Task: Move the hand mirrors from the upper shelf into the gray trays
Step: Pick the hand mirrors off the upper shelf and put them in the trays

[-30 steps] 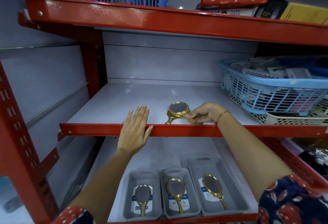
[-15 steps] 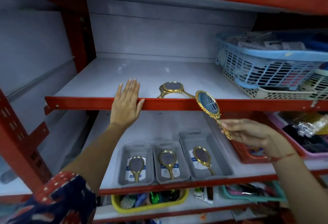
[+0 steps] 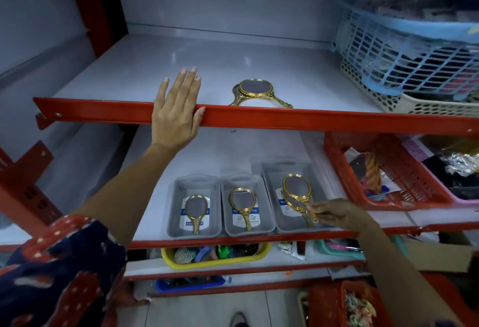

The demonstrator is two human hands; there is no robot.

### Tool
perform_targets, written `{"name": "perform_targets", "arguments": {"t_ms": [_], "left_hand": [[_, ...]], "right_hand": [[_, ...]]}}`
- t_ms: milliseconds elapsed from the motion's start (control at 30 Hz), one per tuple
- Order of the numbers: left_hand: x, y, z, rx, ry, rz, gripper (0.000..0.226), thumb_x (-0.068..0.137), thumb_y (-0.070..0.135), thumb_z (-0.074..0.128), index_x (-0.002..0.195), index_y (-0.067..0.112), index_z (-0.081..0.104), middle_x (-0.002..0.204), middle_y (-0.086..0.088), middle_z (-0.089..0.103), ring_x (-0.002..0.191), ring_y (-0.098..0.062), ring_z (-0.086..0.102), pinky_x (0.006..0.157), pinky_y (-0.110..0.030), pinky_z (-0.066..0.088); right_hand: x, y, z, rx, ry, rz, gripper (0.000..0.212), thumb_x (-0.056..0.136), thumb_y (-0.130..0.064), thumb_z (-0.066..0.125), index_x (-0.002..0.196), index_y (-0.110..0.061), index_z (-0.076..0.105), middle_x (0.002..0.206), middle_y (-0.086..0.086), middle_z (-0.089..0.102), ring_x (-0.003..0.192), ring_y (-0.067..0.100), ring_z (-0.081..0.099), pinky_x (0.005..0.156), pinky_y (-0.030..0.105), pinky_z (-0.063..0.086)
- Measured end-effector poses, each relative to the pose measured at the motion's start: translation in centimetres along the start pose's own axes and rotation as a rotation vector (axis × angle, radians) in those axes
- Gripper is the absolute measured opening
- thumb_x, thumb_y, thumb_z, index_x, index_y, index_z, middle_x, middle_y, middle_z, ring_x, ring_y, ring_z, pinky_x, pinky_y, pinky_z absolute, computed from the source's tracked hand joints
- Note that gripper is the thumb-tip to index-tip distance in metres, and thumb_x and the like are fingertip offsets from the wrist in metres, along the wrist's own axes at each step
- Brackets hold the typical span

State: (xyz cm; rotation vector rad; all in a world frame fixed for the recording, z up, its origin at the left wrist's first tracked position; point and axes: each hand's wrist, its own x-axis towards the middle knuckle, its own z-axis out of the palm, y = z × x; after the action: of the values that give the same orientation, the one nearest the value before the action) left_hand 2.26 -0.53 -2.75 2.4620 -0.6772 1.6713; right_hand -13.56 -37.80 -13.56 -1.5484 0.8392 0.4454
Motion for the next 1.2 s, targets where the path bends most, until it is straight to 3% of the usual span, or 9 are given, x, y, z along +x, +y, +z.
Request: {"name": "perform_targets", "arguments": {"t_ms": [133, 233, 333, 500, 633, 767, 900, 1067, 1200], "left_hand": [[-0.2, -0.1, 0.7, 0.066, 0.040, 0.048, 0.051, 0.099, 0.030, 0.037, 0.142, 0.004, 0.046, 0.147, -0.012, 0.047, 0.138, -0.025, 0.044, 0.118, -0.041, 0.024], [-0.2, -0.3, 1.1, 0.116, 0.060, 0.071, 0.052, 0.099, 0.032, 0.034, 0.142, 0.005, 0.046, 0.147, -0.011, 0.048, 0.137, -0.024, 0.045, 0.119, -0.040, 0.022], [-0.3, -0.4, 1.3, 0.169, 0.077, 0.079, 0.052, 0.099, 0.032, 0.031, 0.142, 0.006, 0.046, 0.147, -0.011, 0.048, 0.136, -0.023, 0.046, 0.120, -0.039, 0.018], [-0.1, -0.3, 1.2, 0.186, 0.087, 0.083, 0.052, 0.100, 0.032, 0.030, 0.143, 0.006, 0.044, 0.148, -0.011, 0.047, 0.137, -0.024, 0.045, 0.122, -0.038, 0.012], [-0.2, -0.4, 1.1, 0.191, 0.077, 0.089, 0.052, 0.101, 0.031, 0.031, 0.144, 0.005, 0.042, 0.149, -0.012, 0.045, 0.138, -0.026, 0.043, 0.123, -0.038, 0.008], [-0.2, -0.4, 1.1, 0.196, 0.066, 0.082, 0.052, 0.101, 0.031, 0.031, 0.144, 0.006, 0.041, 0.150, -0.011, 0.044, 0.139, -0.025, 0.042, 0.122, -0.039, 0.009], [-0.2, -0.4, 0.9, 0.189, 0.051, 0.071, 0.051, 0.101, 0.031, 0.030, 0.144, 0.006, 0.041, 0.150, -0.011, 0.044, 0.139, -0.025, 0.042, 0.122, -0.040, 0.013], [-0.2, -0.4, 0.8, 0.175, 0.034, 0.073, 0.052, 0.101, 0.032, 0.029, 0.145, 0.006, 0.041, 0.150, -0.010, 0.044, 0.139, -0.024, 0.042, 0.120, -0.041, 0.017], [-0.3, -0.5, 1.0, 0.181, 0.027, 0.072, 0.053, 0.101, 0.033, 0.028, 0.145, 0.006, 0.040, 0.150, -0.010, 0.043, 0.139, -0.024, 0.042, 0.121, -0.041, 0.014]], "right_hand": [[3.0, 0.9, 0.5, -0.068, 0.084, 0.009, 0.020, 0.074, 0.002, 0.073, 0.094, 0.000, 0.069, 0.123, 0.017, 0.064, 0.115, 0.030, 0.058, 0.099, 0.038, 0.046], [4.3, 1.7, 1.1, -0.092, 0.140, 0.010, 0.033, 0.077, 0.005, 0.071, 0.109, 0.010, 0.065, 0.122, 0.021, 0.065, 0.103, 0.029, 0.061, 0.090, 0.036, 0.052], [4.6, 2.3, 1.9, -0.152, 0.239, -0.022, 0.025, 0.070, -0.002, 0.080, 0.091, 0.007, 0.071, 0.099, 0.021, 0.072, 0.085, 0.028, 0.066, 0.071, 0.030, 0.057], [8.9, 4.5, 0.3, -0.462, 0.361, -0.082, 0.053, 0.043, -0.039, 0.086, 0.079, -0.003, 0.074, 0.085, 0.010, 0.076, 0.085, 0.026, 0.072, 0.082, 0.042, 0.059], [2.9, 0.7, 2.6, -0.567, 0.442, -0.169, 0.019, 0.067, -0.013, 0.075, 0.066, 0.004, 0.067, 0.080, 0.013, 0.072, 0.078, 0.024, 0.068, 0.066, 0.028, 0.054], [-0.6, -2.9, 2.7, -0.441, 0.376, -0.331, 0.016, 0.065, -0.013, 0.082, 0.075, 0.000, 0.077, 0.081, 0.015, 0.076, 0.072, 0.023, 0.070, 0.081, 0.039, 0.060], [-6.3, -7.8, 3.8, -0.248, 0.177, -0.465, 0.028, 0.071, -0.007, 0.080, 0.096, 0.005, 0.072, 0.096, 0.018, 0.075, 0.087, 0.026, 0.072, 0.069, 0.017, 0.060], [-12.7, -14.2, 6.0, -0.098, 0.027, -0.680, 0.030, 0.073, -0.005, 0.077, 0.099, 0.008, 0.071, 0.086, 0.011, 0.077, 0.070, 0.013, 0.073, 0.070, 0.018, 0.060], [-14.2, -18.7, 8.0, -0.023, 0.069, -0.825, 0.022, 0.075, -0.002, 0.077, 0.095, 0.006, 0.073, 0.075, 0.010, 0.074, 0.063, 0.013, 0.071, 0.067, 0.017, 0.060]]}}
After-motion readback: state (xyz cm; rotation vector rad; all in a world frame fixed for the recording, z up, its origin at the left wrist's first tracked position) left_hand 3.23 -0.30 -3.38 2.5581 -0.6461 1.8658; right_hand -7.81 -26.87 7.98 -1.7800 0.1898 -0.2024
